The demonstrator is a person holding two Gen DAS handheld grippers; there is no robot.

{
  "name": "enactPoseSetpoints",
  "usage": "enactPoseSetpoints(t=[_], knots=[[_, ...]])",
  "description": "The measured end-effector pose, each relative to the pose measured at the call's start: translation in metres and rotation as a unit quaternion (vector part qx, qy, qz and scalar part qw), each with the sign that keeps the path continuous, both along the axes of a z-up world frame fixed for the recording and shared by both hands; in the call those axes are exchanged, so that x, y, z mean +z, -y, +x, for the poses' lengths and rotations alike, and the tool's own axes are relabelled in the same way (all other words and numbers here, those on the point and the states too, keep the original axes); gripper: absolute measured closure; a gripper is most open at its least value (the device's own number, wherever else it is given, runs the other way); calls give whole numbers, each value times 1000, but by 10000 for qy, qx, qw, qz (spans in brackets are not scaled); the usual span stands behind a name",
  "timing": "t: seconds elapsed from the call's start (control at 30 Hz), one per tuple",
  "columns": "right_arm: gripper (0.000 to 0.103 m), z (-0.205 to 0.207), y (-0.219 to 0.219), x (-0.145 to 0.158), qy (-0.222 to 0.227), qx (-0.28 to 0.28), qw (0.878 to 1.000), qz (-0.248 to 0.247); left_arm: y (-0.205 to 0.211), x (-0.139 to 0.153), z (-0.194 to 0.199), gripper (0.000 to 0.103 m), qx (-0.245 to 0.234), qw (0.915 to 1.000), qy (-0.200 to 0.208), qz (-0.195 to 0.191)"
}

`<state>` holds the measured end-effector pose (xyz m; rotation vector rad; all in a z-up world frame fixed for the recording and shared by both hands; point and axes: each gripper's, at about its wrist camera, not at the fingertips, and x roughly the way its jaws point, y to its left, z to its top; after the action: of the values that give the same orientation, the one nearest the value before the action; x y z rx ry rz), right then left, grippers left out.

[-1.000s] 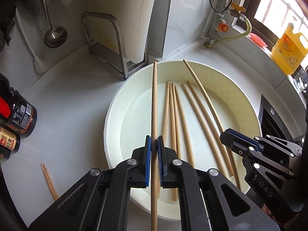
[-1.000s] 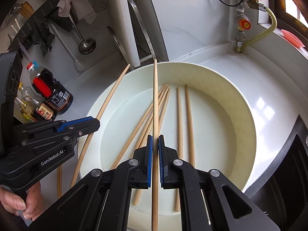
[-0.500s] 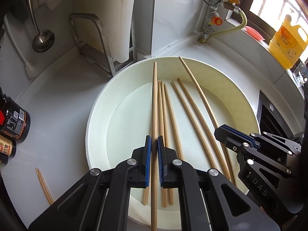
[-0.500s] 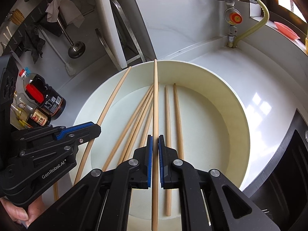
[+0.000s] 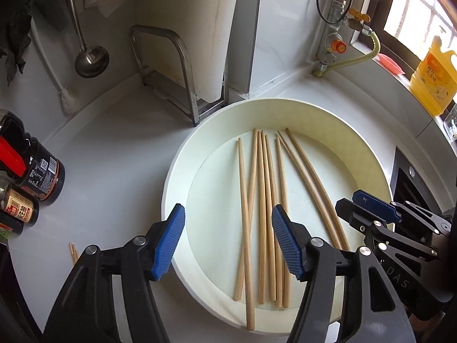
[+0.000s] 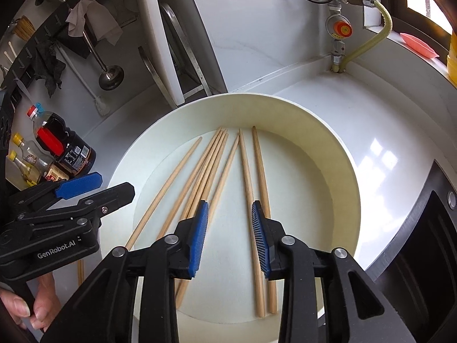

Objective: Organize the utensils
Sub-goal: 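Move both open tools back toward the last chopsticks on the counter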

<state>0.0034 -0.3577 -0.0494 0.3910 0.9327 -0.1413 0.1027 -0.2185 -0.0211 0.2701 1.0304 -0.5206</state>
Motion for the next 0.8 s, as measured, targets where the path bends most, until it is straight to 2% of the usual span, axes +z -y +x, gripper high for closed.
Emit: enactPoseSetpoints(t=[0.27, 0.33, 0.7, 0.8], knots=[[72, -5, -8, 5, 22, 40, 10000, 7, -19, 8, -5, 40, 145, 9999, 20, -86], [68, -6, -10, 7, 37, 42, 10000, 7, -24, 9, -8, 38, 162, 9998, 29, -87], [66, -19, -28, 20, 115, 110, 9999, -14, -50, 23, -23, 36, 273, 9994, 131, -137], [62, -24, -35, 25, 151, 158, 9997, -53, -58, 25, -28, 36, 307, 9993, 157, -155]])
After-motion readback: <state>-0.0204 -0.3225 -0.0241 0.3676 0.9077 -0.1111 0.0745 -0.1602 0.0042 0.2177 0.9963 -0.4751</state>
